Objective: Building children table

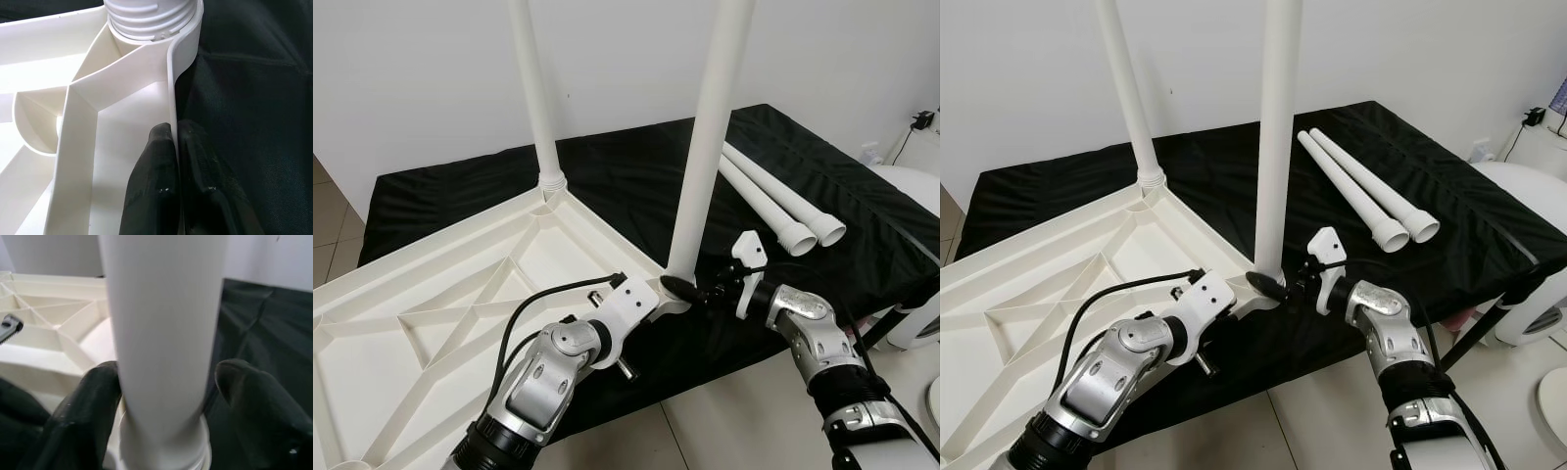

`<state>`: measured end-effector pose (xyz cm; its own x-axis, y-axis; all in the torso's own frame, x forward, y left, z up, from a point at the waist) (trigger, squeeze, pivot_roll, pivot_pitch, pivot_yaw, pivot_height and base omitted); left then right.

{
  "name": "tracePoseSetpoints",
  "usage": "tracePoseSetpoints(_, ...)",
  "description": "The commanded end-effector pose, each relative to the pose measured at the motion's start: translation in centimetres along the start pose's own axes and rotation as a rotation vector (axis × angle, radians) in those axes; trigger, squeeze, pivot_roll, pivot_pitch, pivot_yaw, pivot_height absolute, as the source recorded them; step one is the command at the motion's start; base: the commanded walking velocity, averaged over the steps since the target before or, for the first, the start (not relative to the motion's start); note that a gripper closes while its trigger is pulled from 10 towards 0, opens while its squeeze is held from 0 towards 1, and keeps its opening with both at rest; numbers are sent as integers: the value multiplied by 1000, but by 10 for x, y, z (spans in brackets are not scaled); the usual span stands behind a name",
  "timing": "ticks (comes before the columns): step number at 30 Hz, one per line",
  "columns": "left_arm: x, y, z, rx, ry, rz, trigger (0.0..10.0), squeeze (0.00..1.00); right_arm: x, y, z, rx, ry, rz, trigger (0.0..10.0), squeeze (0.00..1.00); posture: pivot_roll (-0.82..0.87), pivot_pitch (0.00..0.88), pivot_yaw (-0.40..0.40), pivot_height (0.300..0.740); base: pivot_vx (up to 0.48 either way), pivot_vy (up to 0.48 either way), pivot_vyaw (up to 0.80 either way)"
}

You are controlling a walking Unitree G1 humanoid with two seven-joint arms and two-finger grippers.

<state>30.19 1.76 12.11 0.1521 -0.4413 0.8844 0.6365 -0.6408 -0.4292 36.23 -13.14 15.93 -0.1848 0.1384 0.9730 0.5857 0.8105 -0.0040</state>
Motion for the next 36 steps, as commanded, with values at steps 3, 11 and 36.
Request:
tracePoseSetpoints(3, 1, 1, 4, 37, 18, 4, 10000, 0, 4, 1, -4, -10, 5, -22, 4431, 0, -114, 59, 73, 740, 0, 0, 0)
tracePoseSetpoints(11, 1, 2, 2, 33, 17, 3, 10000, 0, 8, 4, -1, 16, 4, -39, 0, 0, -118, 64, 71, 740, 0, 0, 0)
tracePoseSetpoints(36, 1, 1, -1, 30, 6, -1, 10000, 0, 24, 16, 14, -350, 46, -93, 10000, 0, -116, 70, 53, 740, 0, 0, 0)
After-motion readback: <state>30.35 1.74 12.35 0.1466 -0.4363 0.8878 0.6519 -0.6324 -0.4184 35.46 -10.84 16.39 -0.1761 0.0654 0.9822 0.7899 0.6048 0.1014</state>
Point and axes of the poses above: a point about 5 cm out from each wrist's last joint towards the gripper, its own y axis pointing out of the wrist towards the gripper, its own x axis along the axis of the wrist's last joint, z = x × y, the point moved 4 cm from there along y, pointing out of the wrist towards the gripper, and after that the axes turned 3 degrees about -y, right-handed, at the moved point
